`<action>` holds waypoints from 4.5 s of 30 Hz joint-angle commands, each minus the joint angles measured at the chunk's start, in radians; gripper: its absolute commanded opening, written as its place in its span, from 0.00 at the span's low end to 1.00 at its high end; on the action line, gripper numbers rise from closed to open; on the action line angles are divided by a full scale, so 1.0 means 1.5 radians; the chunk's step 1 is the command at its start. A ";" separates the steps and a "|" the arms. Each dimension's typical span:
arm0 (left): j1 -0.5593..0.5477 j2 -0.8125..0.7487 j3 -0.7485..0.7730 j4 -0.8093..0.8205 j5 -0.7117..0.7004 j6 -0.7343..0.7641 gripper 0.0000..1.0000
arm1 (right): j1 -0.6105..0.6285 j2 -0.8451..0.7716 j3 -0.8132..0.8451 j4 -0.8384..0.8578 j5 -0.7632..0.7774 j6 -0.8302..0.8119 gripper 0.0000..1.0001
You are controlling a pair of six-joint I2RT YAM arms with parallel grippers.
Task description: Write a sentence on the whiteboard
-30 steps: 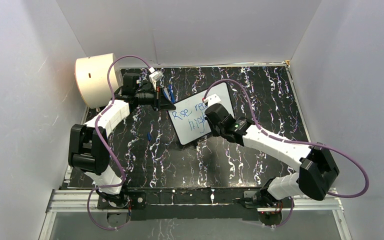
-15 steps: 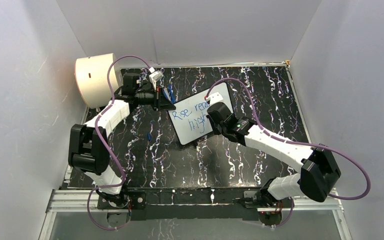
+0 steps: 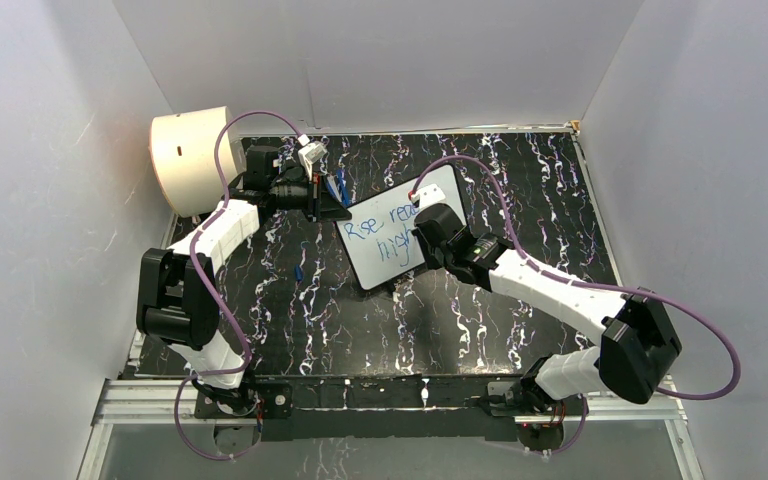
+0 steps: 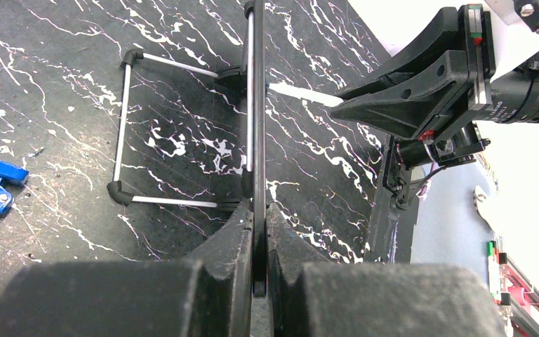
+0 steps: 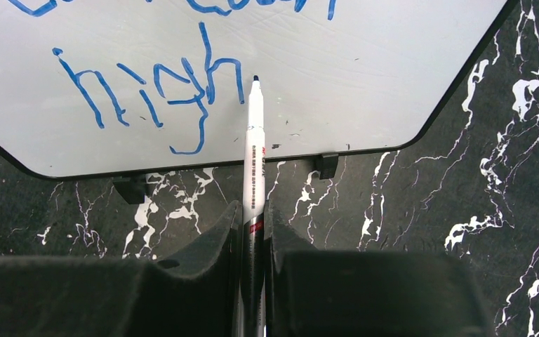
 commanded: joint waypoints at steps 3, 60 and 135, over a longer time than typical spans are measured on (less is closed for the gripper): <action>-0.015 -0.005 0.009 -0.032 0.009 0.014 0.00 | -0.006 0.009 0.004 0.027 -0.013 -0.008 0.00; -0.015 -0.002 0.010 -0.036 0.009 0.016 0.00 | -0.031 -0.005 0.024 0.077 -0.015 -0.034 0.00; -0.015 -0.001 0.011 -0.038 0.008 0.017 0.00 | -0.030 -0.007 0.007 0.082 -0.006 -0.016 0.00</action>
